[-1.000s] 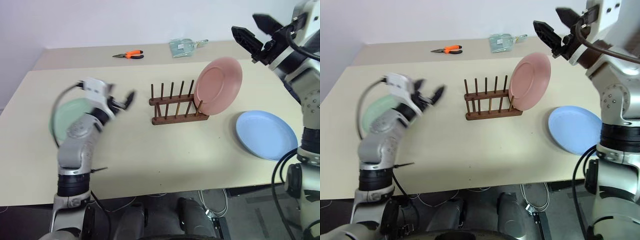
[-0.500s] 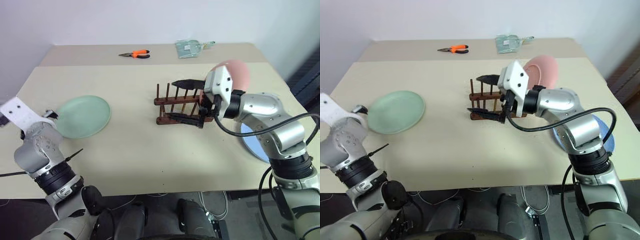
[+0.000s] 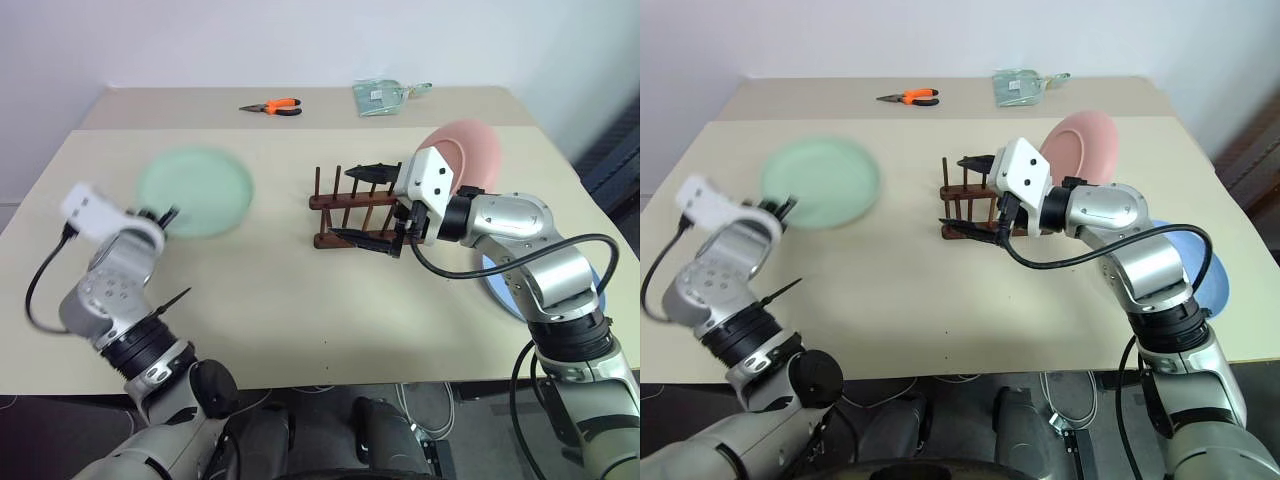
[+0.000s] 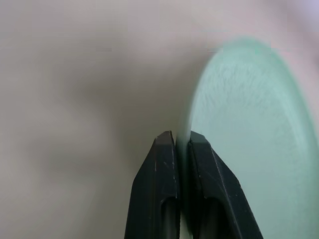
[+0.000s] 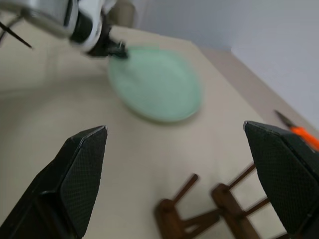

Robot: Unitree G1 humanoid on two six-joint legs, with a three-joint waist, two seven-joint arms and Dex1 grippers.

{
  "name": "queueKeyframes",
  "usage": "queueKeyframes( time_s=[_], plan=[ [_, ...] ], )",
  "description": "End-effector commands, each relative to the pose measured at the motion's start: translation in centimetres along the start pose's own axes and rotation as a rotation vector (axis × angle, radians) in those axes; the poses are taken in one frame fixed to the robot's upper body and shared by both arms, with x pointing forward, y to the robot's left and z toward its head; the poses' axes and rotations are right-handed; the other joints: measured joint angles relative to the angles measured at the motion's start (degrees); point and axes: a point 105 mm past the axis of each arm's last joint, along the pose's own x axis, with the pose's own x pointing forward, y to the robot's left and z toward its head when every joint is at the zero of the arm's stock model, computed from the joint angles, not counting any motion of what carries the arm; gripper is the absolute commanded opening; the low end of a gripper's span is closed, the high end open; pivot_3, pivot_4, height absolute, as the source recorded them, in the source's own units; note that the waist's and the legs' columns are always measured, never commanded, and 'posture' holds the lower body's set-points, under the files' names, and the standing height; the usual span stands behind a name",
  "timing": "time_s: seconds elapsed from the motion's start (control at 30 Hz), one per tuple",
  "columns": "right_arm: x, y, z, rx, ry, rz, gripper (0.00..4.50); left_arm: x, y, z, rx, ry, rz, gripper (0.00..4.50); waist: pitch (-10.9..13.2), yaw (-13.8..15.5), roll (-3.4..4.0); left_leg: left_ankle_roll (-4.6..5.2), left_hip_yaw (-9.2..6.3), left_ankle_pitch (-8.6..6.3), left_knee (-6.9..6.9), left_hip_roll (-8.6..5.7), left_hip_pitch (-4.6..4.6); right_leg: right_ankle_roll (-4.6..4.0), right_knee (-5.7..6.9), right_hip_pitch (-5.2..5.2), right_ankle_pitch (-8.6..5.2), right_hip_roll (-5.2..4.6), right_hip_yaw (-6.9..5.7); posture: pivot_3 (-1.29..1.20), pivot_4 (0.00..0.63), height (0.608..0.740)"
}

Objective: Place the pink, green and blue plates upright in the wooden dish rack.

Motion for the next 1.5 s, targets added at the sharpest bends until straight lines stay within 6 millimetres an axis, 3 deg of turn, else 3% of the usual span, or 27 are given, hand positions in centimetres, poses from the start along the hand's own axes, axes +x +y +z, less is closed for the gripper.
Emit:
queueKeyframes(
  time_s=[0.03,0.17,0.37,0.47,0.7,0.77,0.87,1.0,1.1,1.2,1.3,1.4,1.5],
  plan=[
    [1.4,0.0,1.4,-0.158,-0.017,-0.001,4.5,-1.8,-8.4,1.9,0.107,-0.11,-0.312,0.05,0.0,-0.3,0.0,0.0,0.02,0.0,-0.03,0.0,0.02,0.0,-0.01,0.0,0.0,0.0,0.02,0.0,0.15,0.74],
    [3.0,-1.1,1.5,-0.335,0.02,-0.059,4.5,-3.3,-12.3,1.3,0.195,-0.105,-0.464,0.05,0.0,-1.6,0.03,-0.04,0.06,0.02,-0.13,0.02,0.08,0.0,-0.01,-0.04,0.0,0.0,0.06,0.0,0.15,0.74],
    [4.2,-2.1,0.0,-0.566,0.105,-0.033,4.5,-4.1,-14.4,0.4,0.174,-0.053,-0.537,0.05,0.0,-1.5,0.03,-0.02,0.05,0.02,-0.13,0.03,0.08,0.0,0.02,-0.05,0.0,0.03,0.07,0.0,0.15,0.74],
    [4.3,-2.6,-0.5,-0.594,0.122,-0.04,3.69,-4.3,-14.7,0.2,0.15,-0.039,-0.551,0.0,0.0,-1.2,0.03,-0.02,0.04,0.02,-0.12,0.02,0.04,0.0,-0.02,-0.04,0.0,0.03,0.07,0.0,0.15,0.74],
    [4.1,-3.1,-0.5,-0.638,0.123,-0.061,0.21,-4.2,-13.8,-0.2,0.138,-0.018,-0.523,0.0,0.0,-1.5,0.03,-0.03,0.03,0.03,-0.13,0.02,0.06,-0.01,-0.03,-0.04,0.0,0.03,0.08,0.0,0.15,0.74],
    [4.0,-3.3,-0.4,-0.666,0.126,-0.079,0.0,-4.2,-13.6,-0.1,0.116,-0.021,-0.528,0.72,0.0,-1.4,0.03,-0.03,0.03,0.03,-0.13,0.02,0.07,-0.01,-0.02,-0.04,0.0,0.03,0.08,0.0,0.15,0.74],
    [3.6,-3.9,-0.1,-0.688,0.119,-0.126,0.0,-4.4,-12.8,2.6,-0.008,-0.122,-0.536,1.96,0.0,-1.3,0.02,-0.03,0.03,0.03,-0.1,0.02,0.04,-0.01,-0.04,-0.04,0.0,0.03,0.09,0.0,0.15,0.74],
    [2.3,-5.1,1.6,-0.578,0.035,-0.222,0.0,-3.5,-8.7,7.1,-0.01,-0.313,-0.377,3.94,0.0,-1.5,0.03,-0.07,0.02,0.05,-0.14,0.03,0.05,-0.03,-0.03,-0.06,0.01,0.03,0.09,0.0,0.15,0.74],
    [0.9,-5.6,3.8,-0.382,-0.1,-0.277,0.0,-3.4,-6.6,8.3,0.164,-0.377,-0.331,3.94,0.0,-1.6,0.06,-0.29,0.03,0.17,-0.2,0.05,0.1,-0.03,-0.02,-0.07,0.01,0.06,0.12,0.0,0.15,0.74],
    [-1.3,-6.4,7.1,-0.026,-0.315,-0.328,0.0,-3.8,-5.9,5.7,0.383,-0.312,-0.423,3.94,0.0,-1.4,0.11,-0.26,0.04,0.16,-0.19,0.04,0.09,-0.04,-0.04,-0.04,0.01,0.06,0.15,0.0,0.15,0.74],
    [-2.6,-6.1,9.1,0.27,-0.454,-0.27,0.0,-4.6,-6.1,0.7,0.632,-0.169,-0.565,3.94,0.0,-0.9,0.12,0.02,-0.06,0.0,-0.14,0.02,0.03,-0.08,-0.03,-0.04,0.01,0.04,0.13,0.0,0.15,0.74],
    [-3.2,-6.7,8.2,0.557,-0.497,-0.311,0.0,-7.3,-6.5,-5.6,0.663,0.05,-0.814,3.94,0.0,-0.9,0.15,0.06,-0.11,-0.02,-0.13,0.0,0.02,-0.37,-0.06,-0.01,-0.07,0.04,0.15,0.0,0.15,0.74],
    [-3.3,-6.4,7.1,0.688,-0.484,-0.328,0.0,-10.0,-6.7,-9.2,0.687,0.206,-0.995,3.94,0.1,-1.3,0.26,0.07,-0.08,-0.02,-0.17,0.04,0.0,-0.49,-0.04,-0.09,-0.13,0.04,0.15,0.0,0.15,0.74]
  ],
)
